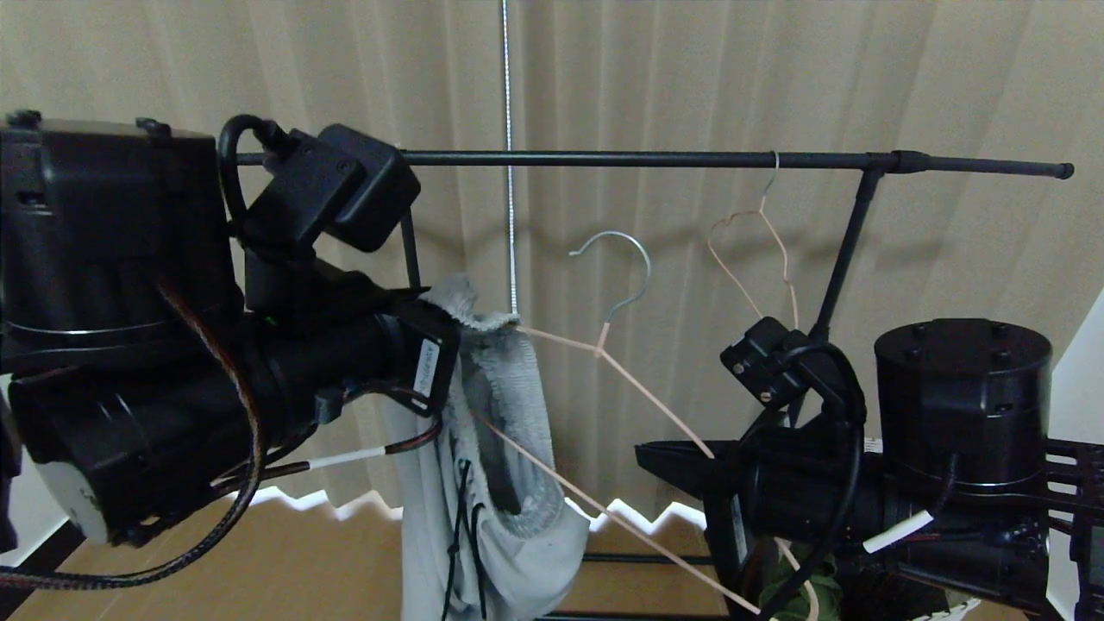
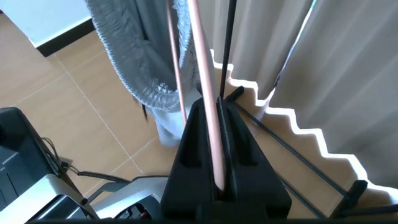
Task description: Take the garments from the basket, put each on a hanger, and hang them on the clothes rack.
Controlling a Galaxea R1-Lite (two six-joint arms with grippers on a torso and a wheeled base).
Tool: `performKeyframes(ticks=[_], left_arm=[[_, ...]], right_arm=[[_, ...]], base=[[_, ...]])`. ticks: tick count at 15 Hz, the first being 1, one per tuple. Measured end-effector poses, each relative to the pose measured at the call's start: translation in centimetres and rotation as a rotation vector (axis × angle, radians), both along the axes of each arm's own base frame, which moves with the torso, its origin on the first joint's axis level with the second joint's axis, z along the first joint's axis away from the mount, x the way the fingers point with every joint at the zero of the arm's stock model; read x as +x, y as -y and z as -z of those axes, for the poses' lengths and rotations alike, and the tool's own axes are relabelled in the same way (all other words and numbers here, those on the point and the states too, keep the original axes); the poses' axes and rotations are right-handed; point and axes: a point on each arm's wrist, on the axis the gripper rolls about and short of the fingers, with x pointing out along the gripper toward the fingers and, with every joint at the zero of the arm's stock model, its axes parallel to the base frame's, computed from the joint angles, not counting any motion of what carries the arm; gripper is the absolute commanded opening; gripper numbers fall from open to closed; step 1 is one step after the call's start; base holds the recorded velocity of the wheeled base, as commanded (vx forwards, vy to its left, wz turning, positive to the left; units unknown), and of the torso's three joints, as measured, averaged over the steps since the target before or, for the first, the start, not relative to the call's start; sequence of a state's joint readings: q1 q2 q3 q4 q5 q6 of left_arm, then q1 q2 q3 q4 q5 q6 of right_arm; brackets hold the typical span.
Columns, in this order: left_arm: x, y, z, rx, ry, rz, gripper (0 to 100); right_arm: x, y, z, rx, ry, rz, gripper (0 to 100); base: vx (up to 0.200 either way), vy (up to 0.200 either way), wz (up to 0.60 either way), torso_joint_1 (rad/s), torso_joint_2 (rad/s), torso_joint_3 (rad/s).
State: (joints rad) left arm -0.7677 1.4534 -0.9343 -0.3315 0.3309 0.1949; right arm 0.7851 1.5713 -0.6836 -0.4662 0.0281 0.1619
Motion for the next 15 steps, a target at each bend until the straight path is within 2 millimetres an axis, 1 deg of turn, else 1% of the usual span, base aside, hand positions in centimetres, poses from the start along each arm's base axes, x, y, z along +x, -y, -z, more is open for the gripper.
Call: performKeyframes(ticks=[3,4,6,8,11,13,14,15], left_arm=[[-0.4,1.8,-0.3,-0.053,0.042,0.089,0],[-0.8,2.4,-0.2,-0.067,0.035,0.187,0],[-1.4,2.8,0.3,-0.064,0.015,0.279,0],[-2.0,2.7,1.0,-0.05,-0.002,0.294,0],[-2.5,1.9,2.0,-0.025,-0.026,0.286,0],[-2.4,1.0,2.8,-0.008,-0.043,0.258,0],[-2.4,0.6,3.0,-0.002,-0.049,0.246,100],[-2.3,0.3,3.2,0.001,-0.053,0.236,100]], right_arm=[[-0.5,-0.4,0.1,-0.002,-0.004,-0.023,0],[-0.6,-0.6,0.2,-0.002,-0.005,-0.032,0],[-0.7,-0.8,0.1,0.001,-0.002,-0.039,0],[-0.7,-0.8,0.1,0.0,-0.002,-0.04,0],[-0.8,-0.7,0.0,0.004,0.002,-0.04,0],[-1.0,-0.5,-0.3,0.01,0.008,-0.04,0],[-1.1,-0.4,-0.5,0.015,0.012,-0.039,0],[-1.2,-0.3,-0.7,0.021,0.017,-0.039,0]], base=[[0.0,0.0,0.0,0.0,0.0,0.0],[0.0,0.0,0.0,0.0,0.0,0.0],[0.0,0.0,0.0,0.0,0.0,0.0],[0.0,0.0,0.0,0.0,0.0,0.0],[0.0,0.0,0.0,0.0,0.0,0.0],[0.0,0.0,0.0,0.0,0.0,0.0],[0.0,0.0,0.0,0.0,0.0,0.0],[0.0,0.0,0.0,0.0,0.0,0.0]])
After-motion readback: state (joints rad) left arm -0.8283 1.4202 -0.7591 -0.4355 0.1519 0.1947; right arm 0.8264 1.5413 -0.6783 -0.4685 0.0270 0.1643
